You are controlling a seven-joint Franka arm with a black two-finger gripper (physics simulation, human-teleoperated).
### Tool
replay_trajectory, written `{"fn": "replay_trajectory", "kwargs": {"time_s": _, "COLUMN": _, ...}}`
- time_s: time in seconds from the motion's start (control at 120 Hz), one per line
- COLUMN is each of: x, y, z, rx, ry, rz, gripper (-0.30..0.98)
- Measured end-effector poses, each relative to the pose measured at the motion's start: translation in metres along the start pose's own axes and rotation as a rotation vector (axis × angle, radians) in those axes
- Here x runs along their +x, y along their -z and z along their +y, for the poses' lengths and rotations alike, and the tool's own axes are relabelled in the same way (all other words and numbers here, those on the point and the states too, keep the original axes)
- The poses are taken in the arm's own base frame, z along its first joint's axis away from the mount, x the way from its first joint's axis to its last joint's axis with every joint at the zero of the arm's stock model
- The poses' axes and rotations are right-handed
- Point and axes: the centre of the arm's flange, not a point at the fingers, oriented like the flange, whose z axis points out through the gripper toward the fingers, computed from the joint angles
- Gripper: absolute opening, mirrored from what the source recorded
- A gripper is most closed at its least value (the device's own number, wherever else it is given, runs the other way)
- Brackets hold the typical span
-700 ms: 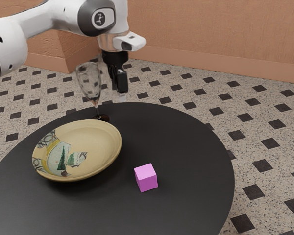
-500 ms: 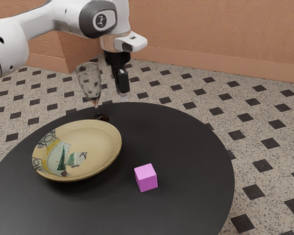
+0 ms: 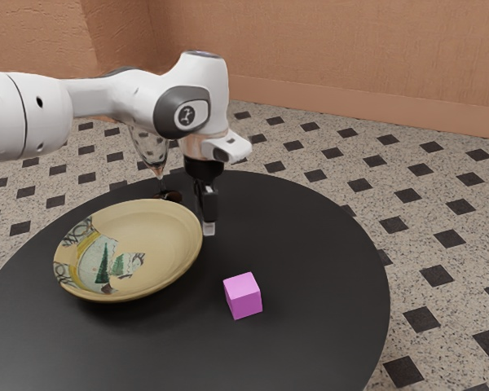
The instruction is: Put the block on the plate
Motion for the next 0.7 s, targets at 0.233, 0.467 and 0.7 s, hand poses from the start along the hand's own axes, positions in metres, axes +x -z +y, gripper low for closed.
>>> {"fn": "replay_trajectory", "kwargs": {"time_s": 0.233, "x": 0.046, "y": -0.038, "z": 0.037, "rx": 0.017, "ry": -0.073, "rz": 0.016, "gripper": 0.69}}
{"fn": "replay_trajectory", "kwargs": {"time_s": 0.467, "x": 0.067, "y": -0.056, "z": 0.052, "rx": 0.029, "ry": -0.098, "rz": 0.037, "gripper": 0.69}}
{"fn": "replay_trajectory", "kwargs": {"time_s": 0.7, "x": 0.057, "y": -0.100, "z": 0.052, "rx": -0.006, "ry": -0.076, "rz": 0.034, "gripper": 0.69}}
